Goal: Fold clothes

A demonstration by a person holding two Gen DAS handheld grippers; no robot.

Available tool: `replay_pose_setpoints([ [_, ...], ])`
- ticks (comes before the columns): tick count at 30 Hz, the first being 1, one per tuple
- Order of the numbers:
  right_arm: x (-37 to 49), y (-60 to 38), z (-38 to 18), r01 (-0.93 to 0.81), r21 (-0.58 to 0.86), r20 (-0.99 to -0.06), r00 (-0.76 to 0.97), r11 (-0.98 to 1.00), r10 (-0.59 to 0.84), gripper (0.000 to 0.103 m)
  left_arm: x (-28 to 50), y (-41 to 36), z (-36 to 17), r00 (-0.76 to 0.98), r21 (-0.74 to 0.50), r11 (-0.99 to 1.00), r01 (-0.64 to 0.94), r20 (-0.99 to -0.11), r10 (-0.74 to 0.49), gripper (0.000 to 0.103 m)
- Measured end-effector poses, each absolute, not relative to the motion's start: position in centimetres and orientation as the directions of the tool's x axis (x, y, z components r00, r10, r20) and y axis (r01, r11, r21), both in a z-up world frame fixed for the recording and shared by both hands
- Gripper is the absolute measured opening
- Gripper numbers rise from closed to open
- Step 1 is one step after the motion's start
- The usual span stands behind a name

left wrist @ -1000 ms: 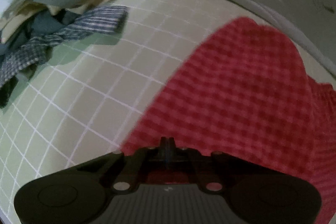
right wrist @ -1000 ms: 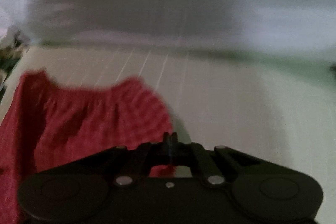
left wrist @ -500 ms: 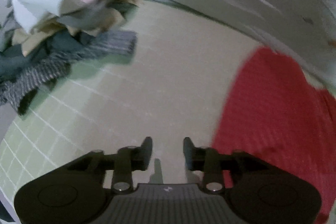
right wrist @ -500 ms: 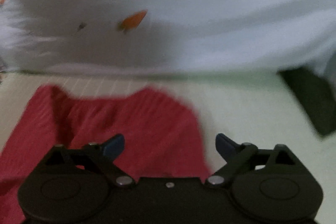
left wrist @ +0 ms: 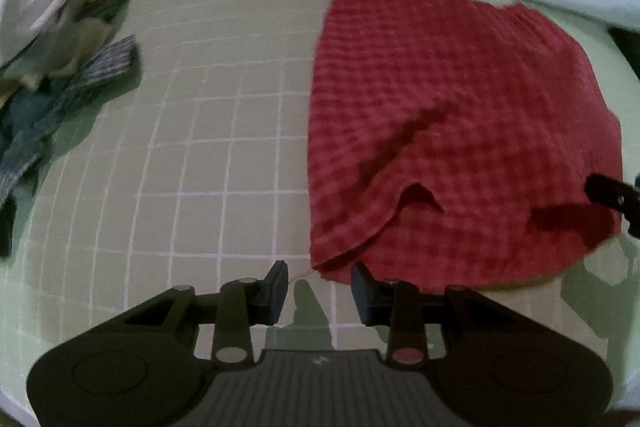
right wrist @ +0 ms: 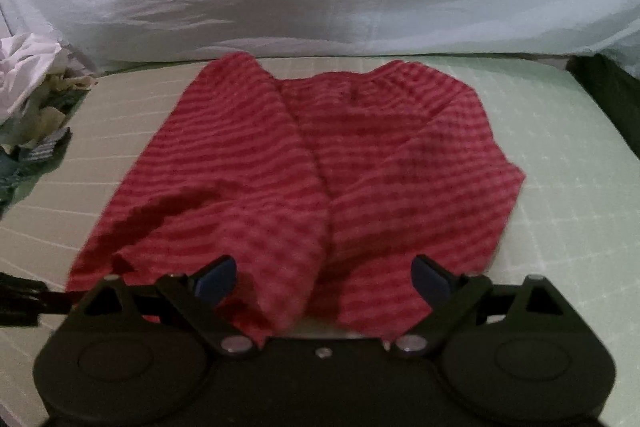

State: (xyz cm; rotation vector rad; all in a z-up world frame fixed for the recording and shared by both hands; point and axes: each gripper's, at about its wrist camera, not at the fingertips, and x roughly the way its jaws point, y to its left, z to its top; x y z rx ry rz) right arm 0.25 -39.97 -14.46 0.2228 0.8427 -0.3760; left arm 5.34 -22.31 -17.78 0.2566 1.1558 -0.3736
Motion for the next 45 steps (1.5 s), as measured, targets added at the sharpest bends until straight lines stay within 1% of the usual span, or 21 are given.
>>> replay_pose_setpoints([
  [7,0.7,-36.9,-15.0,0.444,-0.04,-0.783,0.542,0.895,-0.304,0.096,6.7,-22.4,-19.1,0.324,0.0,0.863,0.505,-0.927,-0.19,0.037],
  [10,1.3,-36.5,-15.9,0.482,-0.136,-0.787,0.477,0.865,-0.39,0.094,7.4,-22.4,-19.8,0.319,0.002,0.849,0.528,-0.927,-0.197,0.037],
  [11,1.5,-36.4,-16.2,0.493,-0.167,-0.786,0.456,0.854,-0.417,0.091,7.6,-22.4,-20.0,0.314,-0.003,0.844,0.537,-0.927,-0.203,0.037],
  [13,1.9,-36.5,-16.3,0.512,-0.205,-0.774,0.437,0.834,-0.458,0.082,7.8,-22.3,-20.1,0.313,-0.015,0.836,0.548,-0.923,-0.222,0.035],
  [15,2.0,-36.7,-15.9,0.533,-0.194,-0.77,0.438,0.824,-0.464,0.07,8.0,-22.2,-20.1,0.314,-0.02,0.828,0.561,-0.92,-0.235,0.034],
  [16,1.9,-36.8,-15.7,0.543,-0.177,-0.768,0.445,0.821,-0.46,0.069,8.1,-22.2,-20.1,0.318,-0.016,0.824,0.566,-0.918,-0.236,0.034],
  [18,1.8,-36.8,-15.5,0.56,-0.155,-0.766,0.452,0.814,-0.457,0.069,8.2,-22.3,-20.0,0.323,-0.011,0.811,0.584,-0.914,-0.245,0.034],
  [23,1.6,-36.4,-15.7,0.584,-0.141,-0.775,0.437,0.8,-0.456,0.069,7.2,-23.0,-19.1,0.318,-0.025,0.743,0.669,-0.894,-0.316,0.036],
  [30,1.2,-36.5,-15.7,0.58,-0.144,-0.783,0.429,0.802,-0.451,0.071,5.9,-24.9,-18.7,0.37,0.023,0.72,0.694,-0.869,-0.328,0.036],
  [36,1.2,-37.1,-16.0,0.583,-0.132,-0.791,0.425,0.802,-0.439,0.072,5.5,-25.6,-17.6,0.431,0.085,0.717,0.692,-0.846,-0.315,0.036],
  [39,1.3,-37.4,-16.1,0.584,-0.126,-0.794,0.426,0.802,-0.434,0.072,5.6,-25.3,-17.0,0.443,0.097,0.717,0.69,-0.84,-0.313,0.036],
  [45,1.7,-38.3,-16.3,0.58,-0.113,-0.802,0.426,0.806,-0.419,0.073,6.4,-25.6,-18.2,0.429,0.123,0.726,0.676,-0.867,-0.253,0.036],
])
